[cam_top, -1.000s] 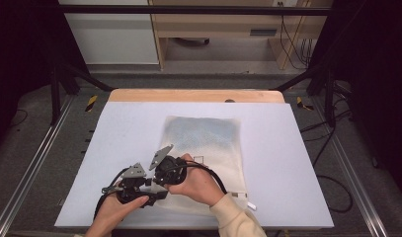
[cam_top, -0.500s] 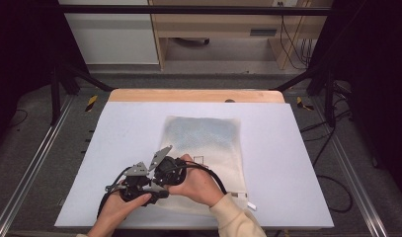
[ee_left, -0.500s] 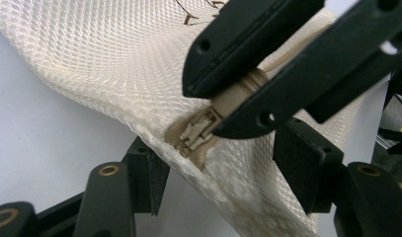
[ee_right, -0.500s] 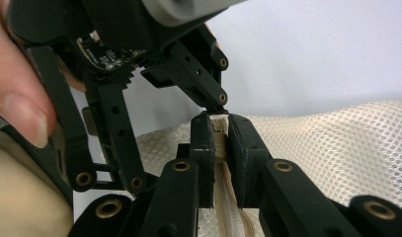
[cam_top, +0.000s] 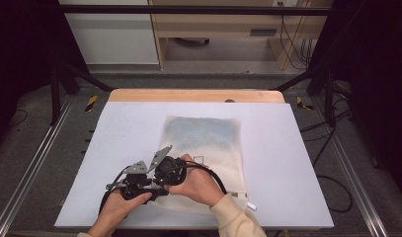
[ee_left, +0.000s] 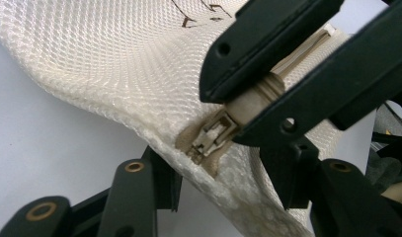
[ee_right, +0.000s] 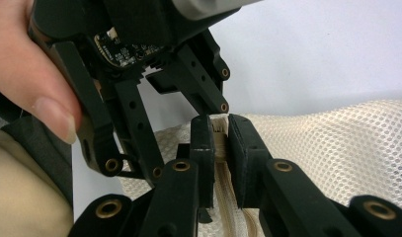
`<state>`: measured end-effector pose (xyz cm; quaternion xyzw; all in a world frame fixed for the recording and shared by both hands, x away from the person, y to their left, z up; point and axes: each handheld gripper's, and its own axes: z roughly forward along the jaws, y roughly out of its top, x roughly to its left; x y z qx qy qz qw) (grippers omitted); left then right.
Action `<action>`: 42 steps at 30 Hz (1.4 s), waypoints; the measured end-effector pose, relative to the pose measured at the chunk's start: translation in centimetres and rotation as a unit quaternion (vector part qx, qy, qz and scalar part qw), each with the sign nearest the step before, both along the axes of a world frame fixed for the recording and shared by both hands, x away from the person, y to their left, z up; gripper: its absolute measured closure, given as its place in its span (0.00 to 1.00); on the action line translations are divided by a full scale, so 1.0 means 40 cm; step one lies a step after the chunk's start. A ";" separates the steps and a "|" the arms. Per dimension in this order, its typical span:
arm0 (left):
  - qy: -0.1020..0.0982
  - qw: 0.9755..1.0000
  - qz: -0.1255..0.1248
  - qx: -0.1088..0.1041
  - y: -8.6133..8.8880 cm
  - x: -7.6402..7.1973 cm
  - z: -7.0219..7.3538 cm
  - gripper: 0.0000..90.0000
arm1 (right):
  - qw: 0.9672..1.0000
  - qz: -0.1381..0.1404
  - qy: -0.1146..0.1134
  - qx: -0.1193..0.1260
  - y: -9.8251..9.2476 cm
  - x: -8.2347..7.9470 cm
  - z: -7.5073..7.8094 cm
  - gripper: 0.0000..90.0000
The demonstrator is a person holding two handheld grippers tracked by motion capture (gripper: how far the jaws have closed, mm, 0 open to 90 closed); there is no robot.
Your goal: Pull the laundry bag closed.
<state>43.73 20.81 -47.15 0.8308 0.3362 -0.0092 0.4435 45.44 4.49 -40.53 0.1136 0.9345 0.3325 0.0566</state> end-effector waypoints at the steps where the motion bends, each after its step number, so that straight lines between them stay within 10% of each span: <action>1: 0.000 1.000 0.000 0.000 0.000 0.000 0.000 0.60 | 1.000 0.000 0.000 0.000 0.000 0.000 0.000 0.91; 42: 0.022 0.999 -0.024 -0.002 0.006 0.007 -0.005 0.81 | 1.000 0.001 0.004 -0.006 0.000 0.001 -0.005 0.91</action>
